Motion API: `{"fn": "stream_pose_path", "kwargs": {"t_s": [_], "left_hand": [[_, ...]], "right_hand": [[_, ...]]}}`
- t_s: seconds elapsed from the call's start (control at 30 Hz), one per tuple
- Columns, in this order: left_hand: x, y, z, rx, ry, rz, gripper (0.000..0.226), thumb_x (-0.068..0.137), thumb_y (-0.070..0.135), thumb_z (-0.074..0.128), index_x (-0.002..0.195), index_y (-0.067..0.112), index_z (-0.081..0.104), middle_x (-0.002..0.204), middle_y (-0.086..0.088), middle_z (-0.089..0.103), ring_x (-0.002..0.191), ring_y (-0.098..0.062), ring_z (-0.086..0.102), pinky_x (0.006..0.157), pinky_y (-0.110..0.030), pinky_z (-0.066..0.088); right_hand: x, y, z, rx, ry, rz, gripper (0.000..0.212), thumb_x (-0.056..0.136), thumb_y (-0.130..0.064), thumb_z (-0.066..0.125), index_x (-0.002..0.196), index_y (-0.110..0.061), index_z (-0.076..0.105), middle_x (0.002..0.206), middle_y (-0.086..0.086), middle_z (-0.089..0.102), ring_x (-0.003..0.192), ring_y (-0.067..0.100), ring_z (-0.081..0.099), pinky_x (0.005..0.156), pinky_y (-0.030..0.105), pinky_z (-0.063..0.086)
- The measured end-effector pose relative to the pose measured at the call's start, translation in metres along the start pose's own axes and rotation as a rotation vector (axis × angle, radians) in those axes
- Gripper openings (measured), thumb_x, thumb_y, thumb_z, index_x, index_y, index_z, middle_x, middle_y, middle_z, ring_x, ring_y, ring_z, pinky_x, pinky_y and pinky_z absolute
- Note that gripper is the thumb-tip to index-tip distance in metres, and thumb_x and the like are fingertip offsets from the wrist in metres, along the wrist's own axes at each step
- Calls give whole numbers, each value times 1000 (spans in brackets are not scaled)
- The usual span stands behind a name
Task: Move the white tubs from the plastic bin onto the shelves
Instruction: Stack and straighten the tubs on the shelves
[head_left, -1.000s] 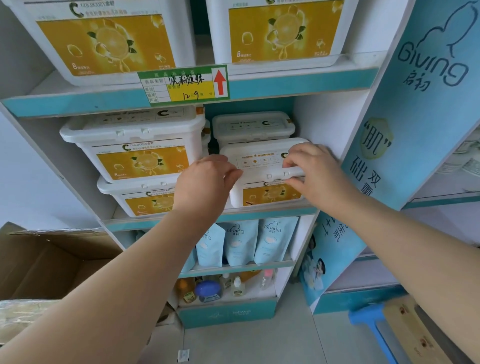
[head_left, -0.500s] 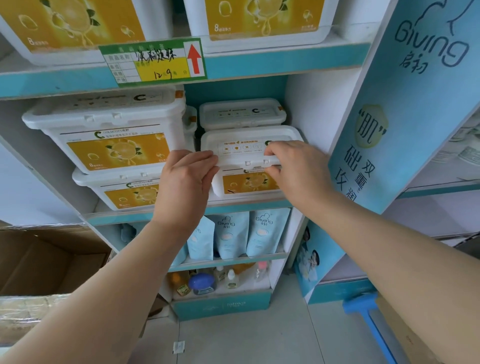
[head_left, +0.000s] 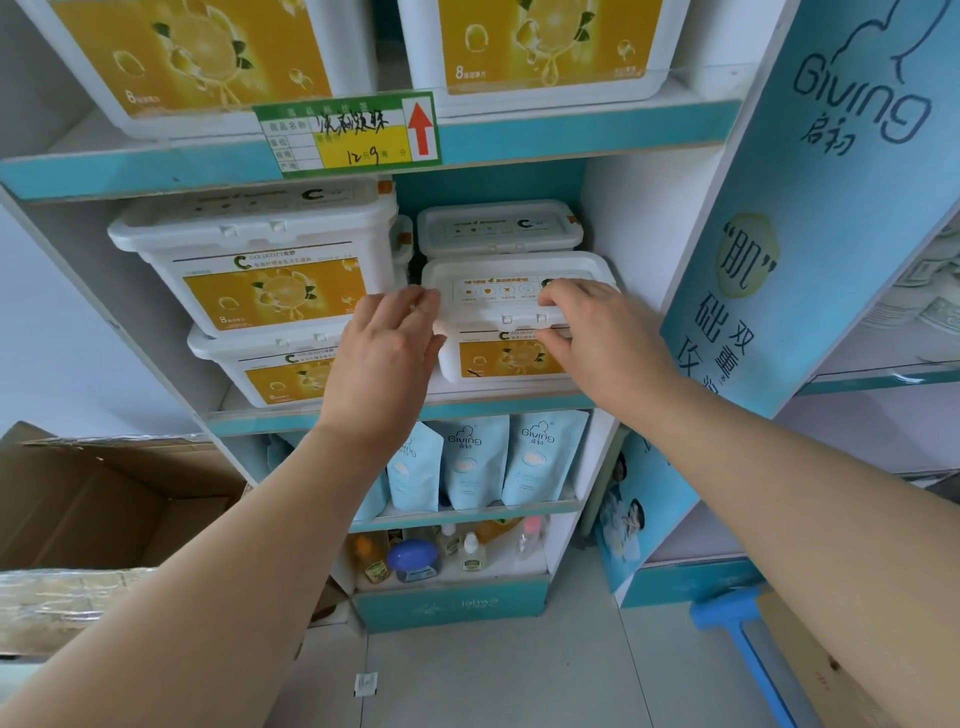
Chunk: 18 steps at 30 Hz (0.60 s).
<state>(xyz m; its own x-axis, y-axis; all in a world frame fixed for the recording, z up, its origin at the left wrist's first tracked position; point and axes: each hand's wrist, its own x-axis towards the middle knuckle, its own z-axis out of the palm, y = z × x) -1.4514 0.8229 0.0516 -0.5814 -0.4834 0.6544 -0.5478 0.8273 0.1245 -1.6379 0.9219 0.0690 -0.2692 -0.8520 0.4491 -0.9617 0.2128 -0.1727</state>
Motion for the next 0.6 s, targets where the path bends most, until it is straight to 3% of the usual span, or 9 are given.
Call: {"fn": "stream_pose_path", "kwargs": {"t_s": [0.17, 0.3, 0.43, 0.6], "left_hand": [[-14, -11, -12, 135, 23, -14, 28, 80, 2, 70, 108, 5, 68, 110, -8, 67, 97, -39, 58, 77, -48, 48], [-12, -16, -12, 170, 63, -37, 30, 77, 2, 72, 104, 15, 73, 103, 0, 71, 94, -33, 62, 80, -45, 44], [-2, -26, -14, 145, 76, 39, 30, 69, -4, 75, 89, 18, 76, 85, 2, 73, 75, -30, 62, 61, -33, 45], [7, -33, -19, 256, -20, 167, 25, 62, -6, 71, 74, 16, 70, 69, 0, 64, 58, -25, 55, 46, -24, 34]], "right_hand": [[0, -12, 4, 111, -20, -20, 31, 89, -16, 61, 119, -11, 60, 122, 4, 63, 116, 23, 54, 109, 39, 28], [5, -16, 8, 212, -20, 39, 21, 87, -19, 63, 107, -12, 63, 112, -1, 66, 109, 20, 57, 113, 44, 20], [6, -13, 7, 261, -25, 16, 18, 84, -19, 67, 100, -12, 65, 110, -1, 67, 107, 19, 58, 112, 48, 21], [7, -11, 7, 263, -25, 17, 17, 85, -22, 67, 100, -14, 64, 112, -1, 67, 108, 19, 58, 115, 45, 17]]}}
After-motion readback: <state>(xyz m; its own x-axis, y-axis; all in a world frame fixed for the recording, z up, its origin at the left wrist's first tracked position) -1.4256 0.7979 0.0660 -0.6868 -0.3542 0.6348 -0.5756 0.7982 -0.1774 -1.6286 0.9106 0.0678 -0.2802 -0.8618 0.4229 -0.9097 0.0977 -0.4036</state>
